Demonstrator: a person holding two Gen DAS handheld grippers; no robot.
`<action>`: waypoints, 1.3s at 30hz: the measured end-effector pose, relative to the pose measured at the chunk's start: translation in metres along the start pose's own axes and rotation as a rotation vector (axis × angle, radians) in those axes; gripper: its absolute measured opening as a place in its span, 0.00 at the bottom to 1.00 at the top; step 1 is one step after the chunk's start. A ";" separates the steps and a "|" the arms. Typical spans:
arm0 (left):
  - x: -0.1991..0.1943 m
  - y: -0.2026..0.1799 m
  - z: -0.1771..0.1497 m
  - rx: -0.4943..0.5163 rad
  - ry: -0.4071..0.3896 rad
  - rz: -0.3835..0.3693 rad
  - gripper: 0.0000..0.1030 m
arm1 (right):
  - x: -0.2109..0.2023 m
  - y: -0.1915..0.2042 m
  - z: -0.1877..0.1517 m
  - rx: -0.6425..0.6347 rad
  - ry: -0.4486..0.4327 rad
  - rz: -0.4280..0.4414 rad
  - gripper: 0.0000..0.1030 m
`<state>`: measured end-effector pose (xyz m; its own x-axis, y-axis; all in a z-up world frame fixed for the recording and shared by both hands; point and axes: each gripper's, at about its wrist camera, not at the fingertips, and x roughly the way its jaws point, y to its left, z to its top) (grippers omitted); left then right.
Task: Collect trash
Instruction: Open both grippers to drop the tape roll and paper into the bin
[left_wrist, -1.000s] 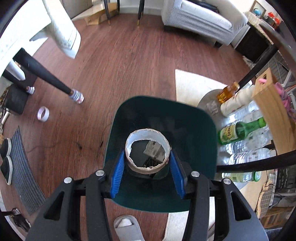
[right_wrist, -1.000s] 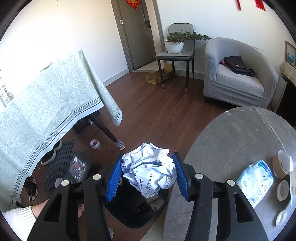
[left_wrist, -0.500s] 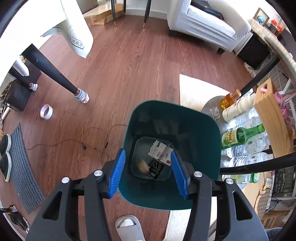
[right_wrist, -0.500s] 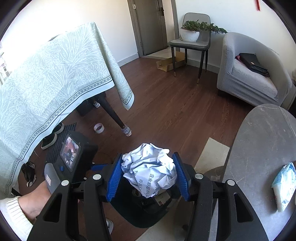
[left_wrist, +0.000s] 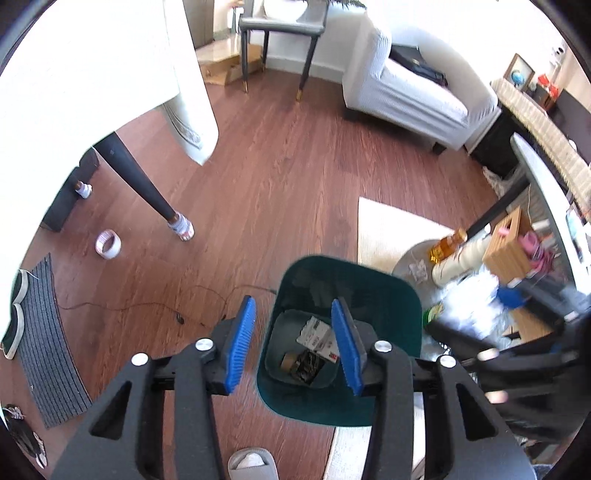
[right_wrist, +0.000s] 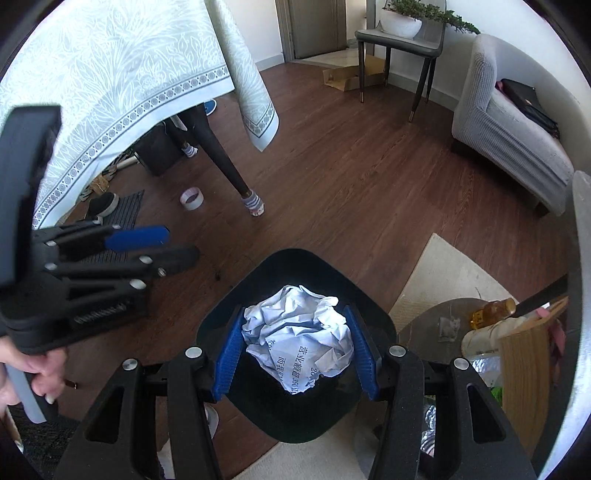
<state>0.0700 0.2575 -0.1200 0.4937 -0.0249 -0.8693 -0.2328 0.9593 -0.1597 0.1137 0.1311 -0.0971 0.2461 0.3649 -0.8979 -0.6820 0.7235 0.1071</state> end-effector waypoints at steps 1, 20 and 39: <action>-0.004 0.001 0.001 -0.004 -0.011 -0.002 0.39 | 0.006 -0.001 -0.002 0.004 0.013 0.002 0.52; -0.075 -0.034 0.022 0.018 -0.181 -0.083 0.30 | 0.114 0.005 -0.052 -0.008 0.274 -0.009 0.57; -0.117 -0.043 0.035 -0.032 -0.300 -0.135 0.30 | 0.055 0.015 -0.030 -0.069 0.099 0.040 0.55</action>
<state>0.0519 0.2287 0.0049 0.7458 -0.0623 -0.6633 -0.1723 0.9437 -0.2824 0.0964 0.1449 -0.1580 0.1511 0.3305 -0.9316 -0.7362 0.6666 0.1171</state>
